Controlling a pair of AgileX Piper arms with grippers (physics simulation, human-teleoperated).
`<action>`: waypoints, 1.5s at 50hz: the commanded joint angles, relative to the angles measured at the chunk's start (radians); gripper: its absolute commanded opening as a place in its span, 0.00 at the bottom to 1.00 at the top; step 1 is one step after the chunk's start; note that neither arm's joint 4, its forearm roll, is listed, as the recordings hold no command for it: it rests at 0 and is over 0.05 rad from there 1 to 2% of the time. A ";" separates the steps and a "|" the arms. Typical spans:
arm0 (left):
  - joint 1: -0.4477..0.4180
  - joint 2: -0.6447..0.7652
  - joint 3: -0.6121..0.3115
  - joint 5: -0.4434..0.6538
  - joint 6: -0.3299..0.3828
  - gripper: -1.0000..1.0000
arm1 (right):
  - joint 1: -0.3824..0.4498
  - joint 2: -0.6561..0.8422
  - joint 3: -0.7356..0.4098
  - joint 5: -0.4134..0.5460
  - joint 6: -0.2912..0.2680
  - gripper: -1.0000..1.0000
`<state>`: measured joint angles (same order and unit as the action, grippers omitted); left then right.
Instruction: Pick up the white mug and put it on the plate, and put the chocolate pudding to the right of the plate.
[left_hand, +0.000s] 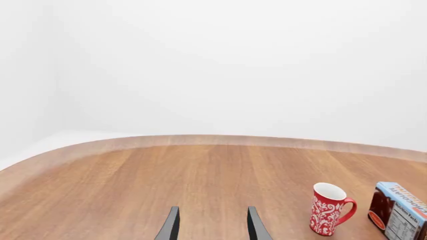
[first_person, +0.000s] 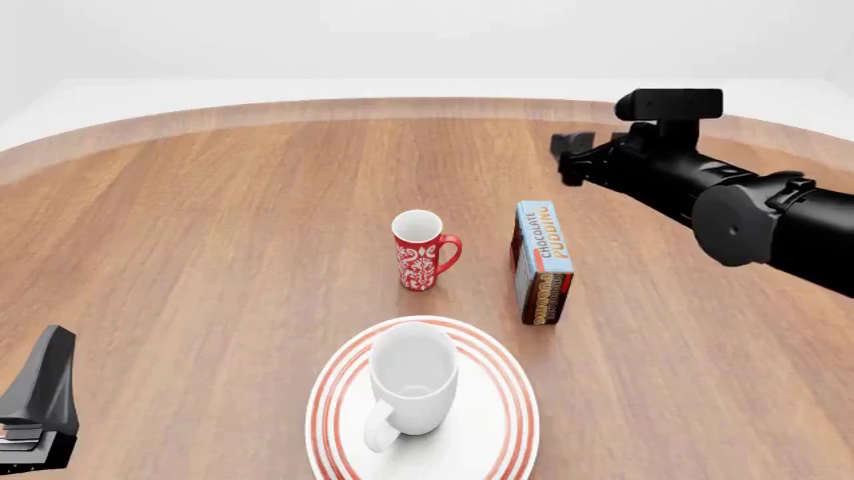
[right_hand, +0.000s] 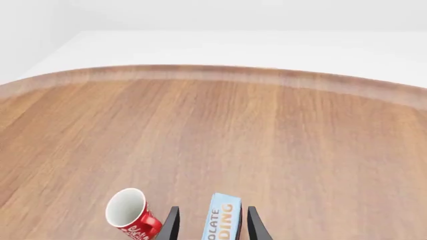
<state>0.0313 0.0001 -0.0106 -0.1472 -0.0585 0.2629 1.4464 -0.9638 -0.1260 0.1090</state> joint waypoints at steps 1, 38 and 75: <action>-0.002 0.000 0.001 -0.001 -0.004 1.00 | -0.002 0.024 0.000 -0.015 0.007 1.00; -0.007 0.000 0.001 -0.003 -0.006 1.00 | -0.016 0.099 0.018 -0.061 -0.004 1.00; -0.007 0.000 0.000 -0.002 -0.007 1.00 | -0.010 0.165 0.020 -0.087 -0.006 1.00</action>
<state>0.0248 0.0001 -0.0102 -0.1491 -0.0656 0.2501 1.6009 -0.9404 -0.2139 0.1056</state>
